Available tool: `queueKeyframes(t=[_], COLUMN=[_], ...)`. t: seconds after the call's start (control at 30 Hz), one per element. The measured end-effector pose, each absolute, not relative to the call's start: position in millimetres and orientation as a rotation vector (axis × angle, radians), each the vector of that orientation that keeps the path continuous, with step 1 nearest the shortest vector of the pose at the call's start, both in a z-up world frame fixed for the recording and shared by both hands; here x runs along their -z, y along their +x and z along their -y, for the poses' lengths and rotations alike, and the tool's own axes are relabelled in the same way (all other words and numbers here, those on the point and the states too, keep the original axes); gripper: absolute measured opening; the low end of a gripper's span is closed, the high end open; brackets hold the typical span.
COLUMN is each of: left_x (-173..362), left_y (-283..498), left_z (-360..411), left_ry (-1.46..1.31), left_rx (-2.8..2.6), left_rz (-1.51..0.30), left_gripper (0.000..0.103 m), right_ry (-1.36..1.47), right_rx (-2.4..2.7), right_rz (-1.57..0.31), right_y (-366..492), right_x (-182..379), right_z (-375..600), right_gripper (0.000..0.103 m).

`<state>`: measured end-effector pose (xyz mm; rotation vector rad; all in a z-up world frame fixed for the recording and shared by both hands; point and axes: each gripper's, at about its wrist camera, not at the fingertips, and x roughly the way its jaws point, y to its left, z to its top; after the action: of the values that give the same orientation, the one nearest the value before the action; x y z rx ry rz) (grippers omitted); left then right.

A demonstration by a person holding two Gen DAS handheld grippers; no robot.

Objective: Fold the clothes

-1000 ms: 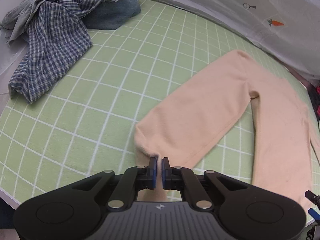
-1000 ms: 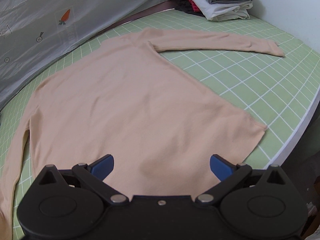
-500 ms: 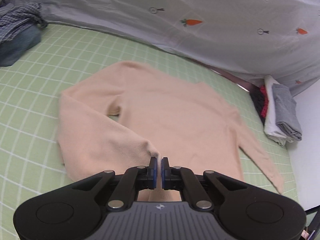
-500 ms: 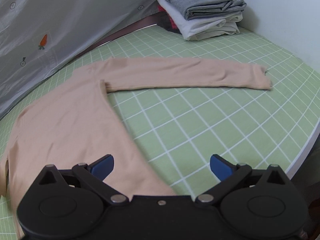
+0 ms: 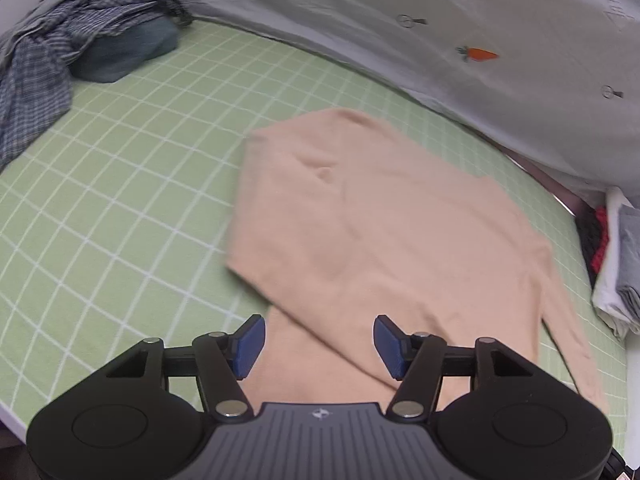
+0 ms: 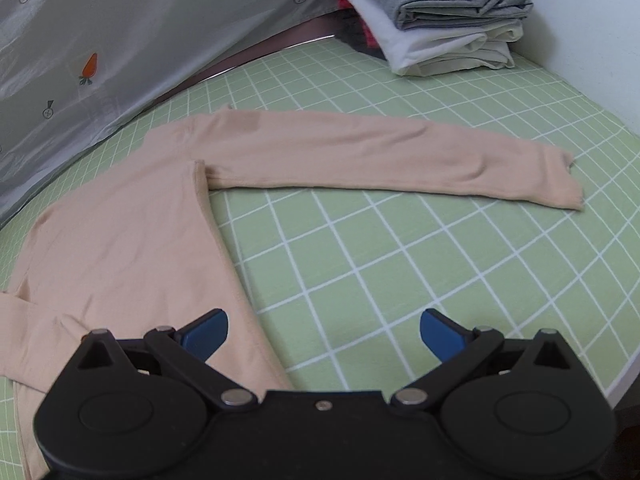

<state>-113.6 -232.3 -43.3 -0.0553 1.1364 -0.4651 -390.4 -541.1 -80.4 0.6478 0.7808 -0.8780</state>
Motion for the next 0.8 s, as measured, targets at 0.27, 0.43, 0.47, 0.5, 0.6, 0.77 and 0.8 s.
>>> queueKeyframes(t=[0.27,0.43,0.47,0.5,0.6,0.77,0.8], left_x=[43.9,44.9,44.4,43.8,43.8,40.5,39.9], left_y=[-85.7,-60.7,-55.4,-49.6,-29.8,1.3,5.8], left_z=[168.7,147.5,143.6,139.7,128.4,113.6,111.9], left_ry=[-0.037,0.025,0.037,0.048,0.07,0.108,0.114], left_rx=[0.367,0.407,0.419,0.432,0.459,0.491,0.497], left_rz=[-1.163,-1.155,-1.15,-1.146,-1.14,-1.115,-1.11], left_gripper=[0.07,0.08,0.082,0.083,0.084,0.084,0.084], right_ry=[0.574,0.491,0.5,0.509,0.55,0.591,0.587], right_rx=[0.754,0.756,0.753,0.754,0.772,0.813,0.822], right_rz=[-0.828,-0.881,-0.875,-0.869,-0.861,-0.848,-0.842], right_y=[-310.9,-274.5,-270.4,-266.5,-254.8,-239.7,-237.1], right_x=[79.0,80.5,80.5,81.0,85.3,95.0,96.1], right_z=[487.1,446.8,440.8,435.1,420.9,399.6,395.8], right_gripper=[0.103,0.102,0.1,0.097,0.093,0.066,0.062])
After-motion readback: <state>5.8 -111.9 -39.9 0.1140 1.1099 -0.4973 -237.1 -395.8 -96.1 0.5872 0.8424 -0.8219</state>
